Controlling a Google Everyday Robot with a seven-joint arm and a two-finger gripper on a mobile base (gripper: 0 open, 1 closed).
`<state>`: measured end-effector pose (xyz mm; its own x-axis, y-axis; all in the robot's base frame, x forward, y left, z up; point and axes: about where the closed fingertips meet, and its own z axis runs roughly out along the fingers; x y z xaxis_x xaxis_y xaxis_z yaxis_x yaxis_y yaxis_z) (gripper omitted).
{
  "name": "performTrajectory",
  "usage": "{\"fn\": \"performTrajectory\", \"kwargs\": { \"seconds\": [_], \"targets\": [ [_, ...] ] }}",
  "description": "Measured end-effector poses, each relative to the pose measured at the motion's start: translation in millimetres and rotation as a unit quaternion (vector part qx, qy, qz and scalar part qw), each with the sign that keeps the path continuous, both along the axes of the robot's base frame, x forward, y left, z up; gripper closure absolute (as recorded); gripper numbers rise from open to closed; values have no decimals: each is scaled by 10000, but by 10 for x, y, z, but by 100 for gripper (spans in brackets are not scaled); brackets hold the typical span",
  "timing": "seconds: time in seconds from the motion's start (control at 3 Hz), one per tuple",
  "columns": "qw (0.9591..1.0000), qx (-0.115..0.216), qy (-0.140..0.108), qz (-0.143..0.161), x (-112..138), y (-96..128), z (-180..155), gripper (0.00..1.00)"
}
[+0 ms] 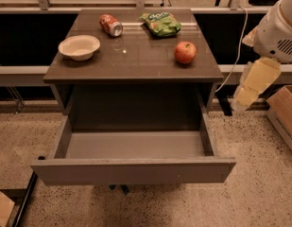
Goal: Place apple into top drawer
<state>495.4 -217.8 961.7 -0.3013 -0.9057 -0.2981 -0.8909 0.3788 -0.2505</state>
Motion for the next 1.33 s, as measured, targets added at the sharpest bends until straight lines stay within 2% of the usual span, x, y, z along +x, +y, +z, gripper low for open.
{"fn": "performTrajectory", "kwargs": {
  "seconds": [0.33,0.67,1.0,1.33],
  "targets": [
    [9985,361,-197,-351,204,95,-63,0],
    [9928,864,-575,-605,553,160,-102,0],
    [9848,1230,-925,-810,919,106,-123,0],
    [9837,1253,-981,-836,946,116,-121,0]
  ]
}}
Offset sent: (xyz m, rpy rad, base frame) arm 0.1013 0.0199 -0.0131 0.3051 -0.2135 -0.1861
